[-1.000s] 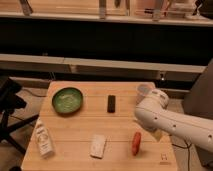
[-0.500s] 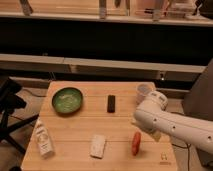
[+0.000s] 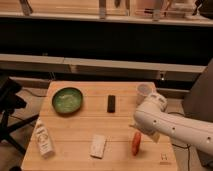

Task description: Drag the pepper across the table

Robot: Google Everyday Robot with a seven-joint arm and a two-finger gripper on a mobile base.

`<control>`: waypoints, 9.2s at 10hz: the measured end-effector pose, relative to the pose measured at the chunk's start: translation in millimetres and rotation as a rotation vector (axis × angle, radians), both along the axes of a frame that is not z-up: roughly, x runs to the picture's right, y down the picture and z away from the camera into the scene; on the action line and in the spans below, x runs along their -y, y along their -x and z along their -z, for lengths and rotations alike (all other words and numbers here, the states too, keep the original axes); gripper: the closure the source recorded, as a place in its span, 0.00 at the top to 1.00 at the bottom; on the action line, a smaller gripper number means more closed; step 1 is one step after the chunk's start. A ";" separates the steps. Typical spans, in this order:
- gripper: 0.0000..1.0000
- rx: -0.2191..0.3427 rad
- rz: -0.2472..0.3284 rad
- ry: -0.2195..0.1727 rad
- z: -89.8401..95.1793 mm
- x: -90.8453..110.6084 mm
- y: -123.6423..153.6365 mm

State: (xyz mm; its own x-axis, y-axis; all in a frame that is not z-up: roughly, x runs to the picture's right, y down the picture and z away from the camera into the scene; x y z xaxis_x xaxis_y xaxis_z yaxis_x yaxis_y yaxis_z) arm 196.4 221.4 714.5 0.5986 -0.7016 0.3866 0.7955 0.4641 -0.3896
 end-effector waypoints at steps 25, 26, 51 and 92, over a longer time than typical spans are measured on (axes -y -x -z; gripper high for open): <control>0.80 0.267 0.189 0.092 -41.2 -77.8 10.7; 0.80 0.270 0.194 0.092 -42.1 -79.8 10.1; 0.67 0.331 0.305 0.111 -51.2 -102.6 3.1; 0.00 0.317 0.334 0.077 -98.9 -12.6 -67.3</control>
